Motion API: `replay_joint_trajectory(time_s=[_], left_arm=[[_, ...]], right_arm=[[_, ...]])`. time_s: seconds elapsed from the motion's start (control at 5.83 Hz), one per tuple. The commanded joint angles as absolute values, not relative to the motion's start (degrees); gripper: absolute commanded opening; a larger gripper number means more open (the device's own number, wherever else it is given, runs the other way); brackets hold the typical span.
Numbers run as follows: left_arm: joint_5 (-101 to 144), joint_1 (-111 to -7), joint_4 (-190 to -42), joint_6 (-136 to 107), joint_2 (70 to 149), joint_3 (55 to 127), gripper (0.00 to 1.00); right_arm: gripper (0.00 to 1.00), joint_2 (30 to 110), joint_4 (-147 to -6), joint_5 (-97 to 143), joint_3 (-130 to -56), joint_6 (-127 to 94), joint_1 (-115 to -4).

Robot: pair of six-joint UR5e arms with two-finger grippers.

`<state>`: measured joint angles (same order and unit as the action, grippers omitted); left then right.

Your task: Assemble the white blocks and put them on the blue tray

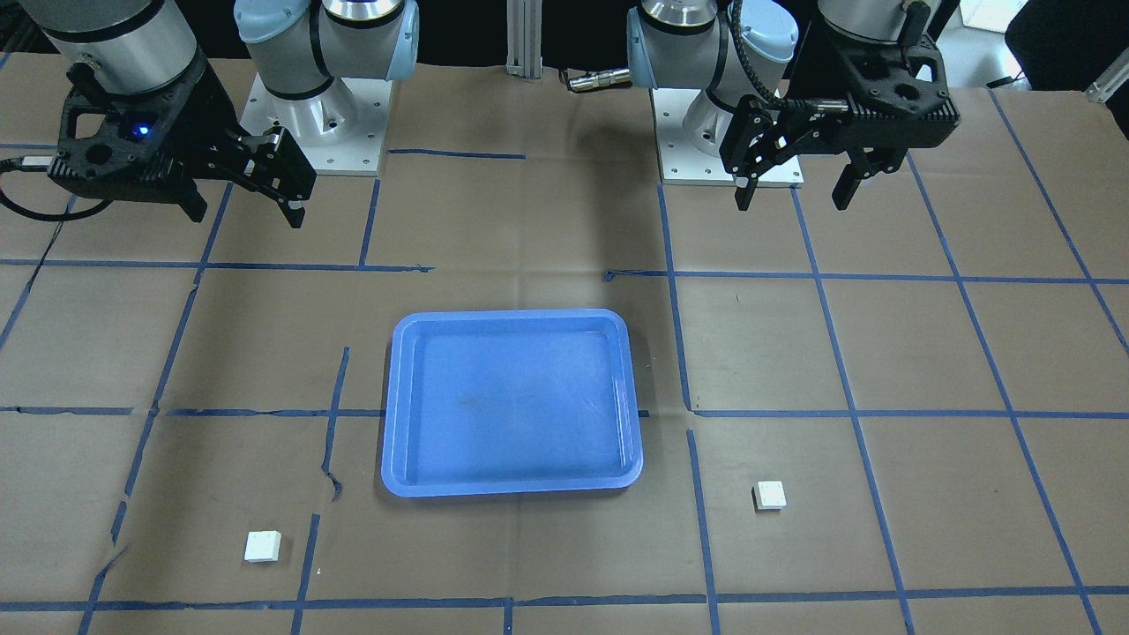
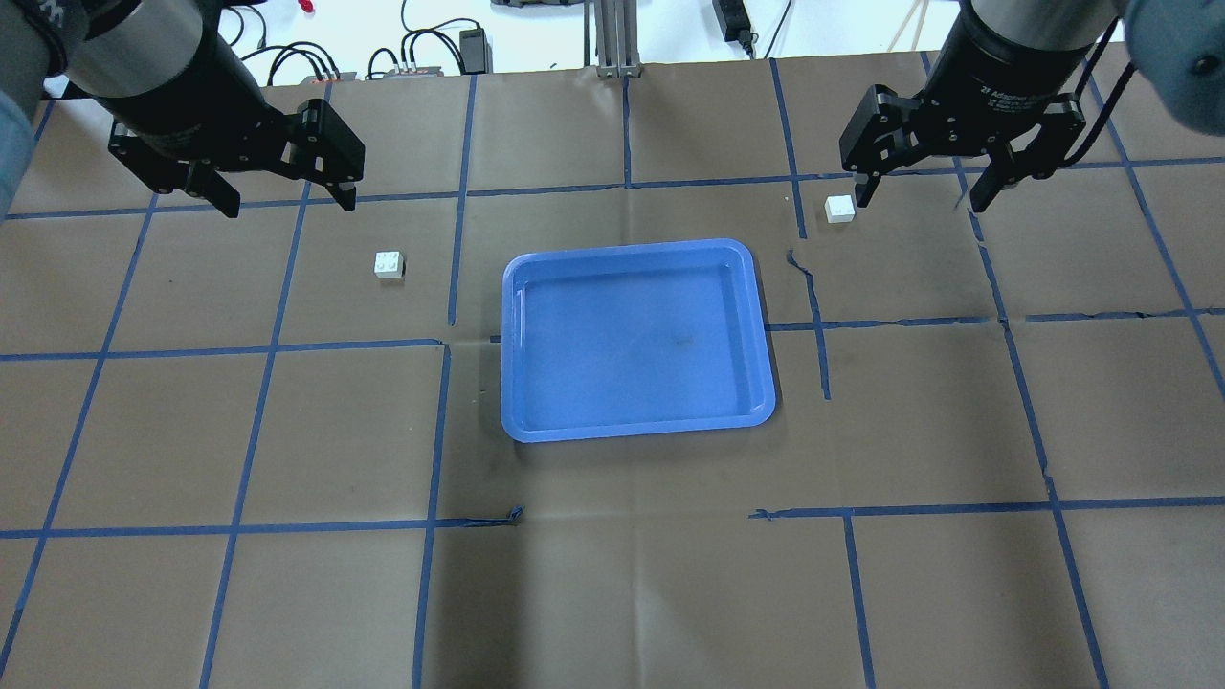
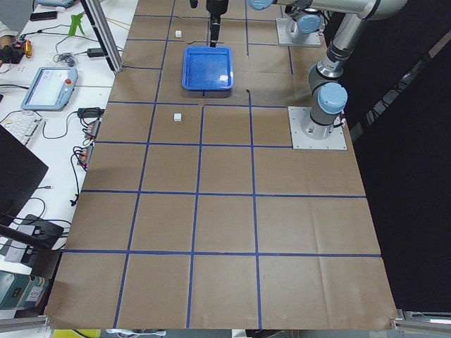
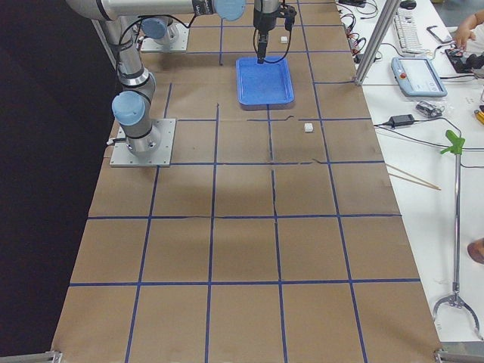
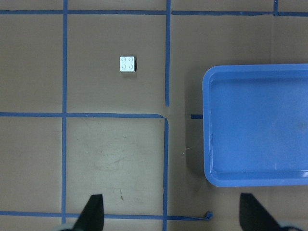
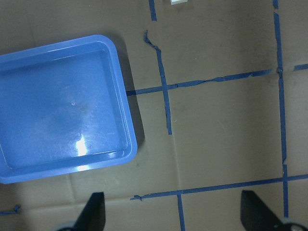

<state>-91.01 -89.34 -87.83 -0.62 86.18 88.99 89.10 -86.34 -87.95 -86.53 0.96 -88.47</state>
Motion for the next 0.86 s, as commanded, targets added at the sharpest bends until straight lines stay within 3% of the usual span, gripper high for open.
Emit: replay_joint_trajectory(time_s=[0.0,0.51,0.69], left_arm=[[-91.1,-88.6,-87.8,0.6,88.0,91.3,0.99],[-90.3,-79.3,-73.5,10.8,110.2,91.5,0.99],[-90.9,-79.3,-68.9,10.7,114.1,91.4,0.99]], right_arm=[[1.00,88.6,-86.8,-88.4,-86.2,19.1,-88.1],[0.99,80.7,-92.4,-87.5,-82.2,52.2,-87.6],[0.99,77.1,-92.4,-87.6,-78.9,62.8,-87.5]])
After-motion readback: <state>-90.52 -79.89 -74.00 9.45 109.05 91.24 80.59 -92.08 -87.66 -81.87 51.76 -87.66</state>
